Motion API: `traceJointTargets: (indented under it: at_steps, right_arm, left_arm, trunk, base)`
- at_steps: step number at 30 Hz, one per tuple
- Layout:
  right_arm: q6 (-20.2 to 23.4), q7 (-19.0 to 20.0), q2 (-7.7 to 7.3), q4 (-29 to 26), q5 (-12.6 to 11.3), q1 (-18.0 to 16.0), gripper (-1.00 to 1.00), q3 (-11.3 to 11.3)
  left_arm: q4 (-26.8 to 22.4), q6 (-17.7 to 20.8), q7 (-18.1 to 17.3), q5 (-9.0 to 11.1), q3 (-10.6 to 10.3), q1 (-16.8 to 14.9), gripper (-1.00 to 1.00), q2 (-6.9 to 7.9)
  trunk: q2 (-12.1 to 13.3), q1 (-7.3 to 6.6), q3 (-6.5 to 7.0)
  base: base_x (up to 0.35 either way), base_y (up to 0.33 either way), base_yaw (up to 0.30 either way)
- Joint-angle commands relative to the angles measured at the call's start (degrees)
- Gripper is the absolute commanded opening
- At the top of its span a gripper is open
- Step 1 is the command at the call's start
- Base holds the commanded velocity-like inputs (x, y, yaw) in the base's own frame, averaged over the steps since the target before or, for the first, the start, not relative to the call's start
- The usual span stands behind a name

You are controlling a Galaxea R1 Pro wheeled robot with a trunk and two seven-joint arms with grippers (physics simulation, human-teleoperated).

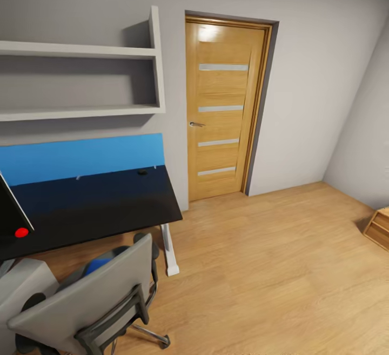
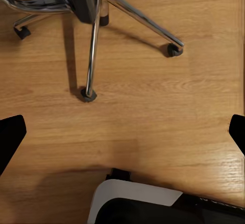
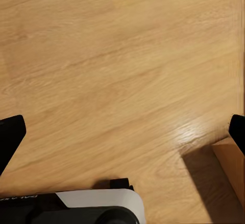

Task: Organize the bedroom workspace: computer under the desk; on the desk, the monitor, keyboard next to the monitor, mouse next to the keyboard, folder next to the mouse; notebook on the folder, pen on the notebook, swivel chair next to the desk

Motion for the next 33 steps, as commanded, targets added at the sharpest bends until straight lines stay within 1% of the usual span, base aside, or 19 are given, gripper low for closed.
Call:
traceJointTargets:
  at_steps: [1, 15, 20, 24, 25, 29, 33]
  right_arm:
    - [-0.3, 0.1, 0.00, 0.0, -0.4, 0.0, 1.00, 0.1]
    - [-0.5, 0.2, 0.01, 0.1, -0.4, 0.0, 1.00, 0.2]
    - [-0.5, 0.3, 0.01, 0.2, 0.0, 0.0, 1.00, 0.5]
    - [-0.5, 0.4, 0.01, 0.2, 1.3, 0.0, 1.00, 1.0]
    - [-0.5, 0.4, 0.01, 0.2, 2.3, 0.0, 1.00, 1.2]
    - [-0.4, 0.3, 0.01, 0.3, 4.4, 0.0, 1.00, 1.4]
    - [-0.4, 0.3, 0.01, 0.3, 5.6, 0.0, 1.00, 1.5]
  left_arm:
    - [0.0, -0.1, 0.0, 0.5, -0.2, 0.0, 1.00, 0.02]
    - [0.0, 0.0, 0.0, 0.5, -0.4, 0.0, 1.00, 0.02]
    - [0.0, 0.0, 0.0, 0.5, -0.4, 0.0, 1.00, 0.02]
    - [0.0, 0.0, 0.0, 0.5, -0.4, 0.0, 1.00, 0.02]
    - [0.0, 0.0, 0.0, 0.5, -0.4, 0.0, 1.00, 0.02]
    - [0.0, 0.0, 0.0, 0.5, -0.4, 0.0, 1.00, 0.02]
    - [0.0, 0.0, 0.0, 0.5, -0.5, 0.0, 1.00, 0.02]
  trunk:
    - [-0.1, 0.02, -0.07]
    - [-0.1, 0.02, -0.07]
    - [-0.1, 0.02, -0.07]
    - [-0.1, 0.02, -0.11]
    - [-0.1, 0.02, -0.15]
    - [-0.1, 0.02, -0.37]
    - [-0.1, 0.02, -0.64]
  base:
    - [0.000, 0.000, -0.261]
    - [0.000, 0.000, -0.261]
    - [0.000, 0.000, -0.263]
    - [0.000, 0.000, -0.262]
    - [0.000, 0.000, -0.238]
    - [0.000, 0.000, -0.218]
    - [0.000, 0.000, -0.195]
